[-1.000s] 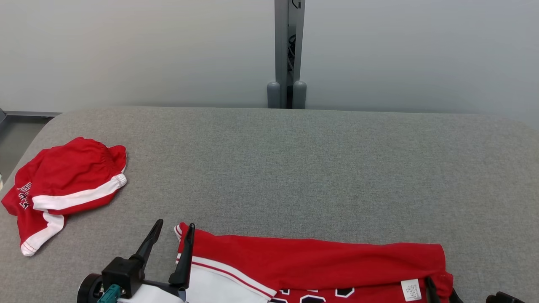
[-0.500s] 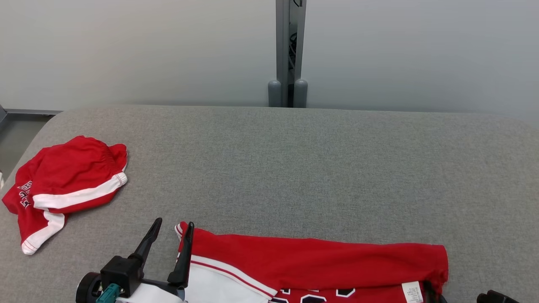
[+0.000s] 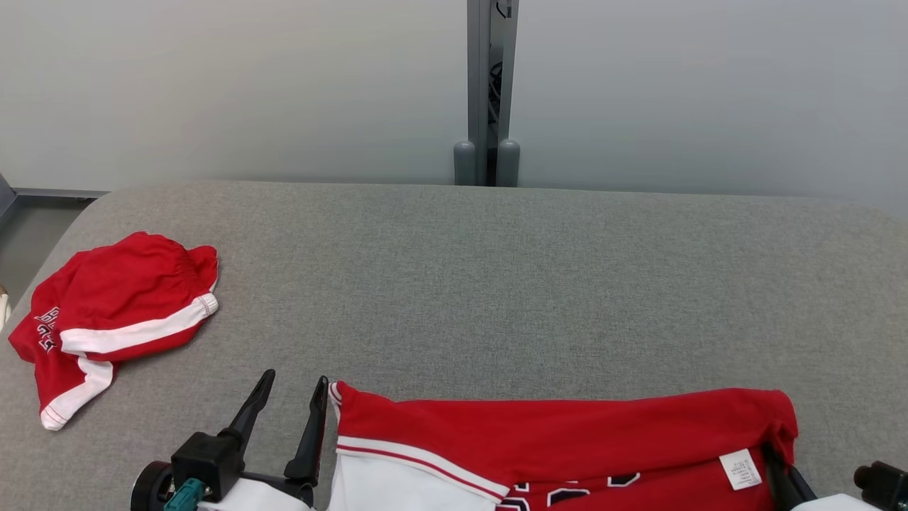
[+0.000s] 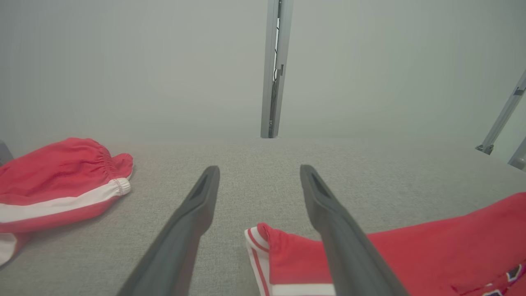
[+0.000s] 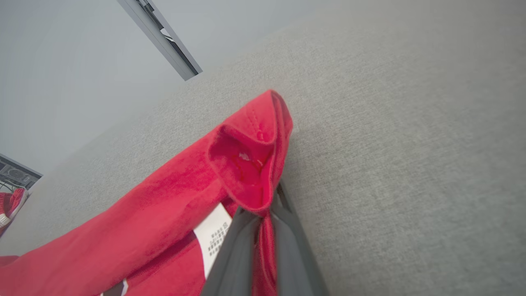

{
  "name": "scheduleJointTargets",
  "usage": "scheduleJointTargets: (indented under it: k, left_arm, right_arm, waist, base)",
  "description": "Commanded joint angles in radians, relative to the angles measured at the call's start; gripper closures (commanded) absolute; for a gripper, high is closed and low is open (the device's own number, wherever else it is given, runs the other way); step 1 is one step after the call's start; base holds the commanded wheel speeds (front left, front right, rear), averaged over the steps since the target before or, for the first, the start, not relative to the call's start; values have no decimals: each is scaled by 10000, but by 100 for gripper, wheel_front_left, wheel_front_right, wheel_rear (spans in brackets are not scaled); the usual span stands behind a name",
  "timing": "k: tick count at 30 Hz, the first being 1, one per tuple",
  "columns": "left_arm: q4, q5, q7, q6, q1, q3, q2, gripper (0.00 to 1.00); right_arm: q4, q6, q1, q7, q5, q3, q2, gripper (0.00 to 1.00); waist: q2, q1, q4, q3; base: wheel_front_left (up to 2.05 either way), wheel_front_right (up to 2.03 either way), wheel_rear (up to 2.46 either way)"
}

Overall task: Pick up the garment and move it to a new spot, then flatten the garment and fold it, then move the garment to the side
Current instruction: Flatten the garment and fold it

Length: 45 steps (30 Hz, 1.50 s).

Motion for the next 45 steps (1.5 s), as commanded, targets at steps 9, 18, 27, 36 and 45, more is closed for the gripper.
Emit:
scheduleJointTargets:
  k: [9,18,27,36,45]
  left_arm:
    - [57,-191,-41,-12,76,35,-33,0]
    - [89,-309,-41,-12,234,76,-109,0]
    - [234,-433,-41,-12,358,-34,-149,0]
    - [218,-811,-41,-12,267,127,-154,0]
    - [289,-980,-41,-12,129,-87,-153,0]
  right_arm:
    - [0,1,125,-3,-28,-96,-992,100]
    - [-1350,1,332,-3,606,1329,-1196,100]
    - [-2768,2,359,-3,2268,3073,-1504,100]
    - [-3939,2,224,37,4640,4254,-782,100]
    - [-4438,2,8,286,6746,4525,285,100]
  waist:
    - [0,0,103,-346]
    - [0,0,-1,-600]
    - [0,0,-65,-707]
    - [0,0,109,-652]
    - [0,0,531,-500]
  base:
    - [0,0,0]
    - [0,0,0]
    - [0,0,0]
    - [0,0,0]
    - [0,0,0]
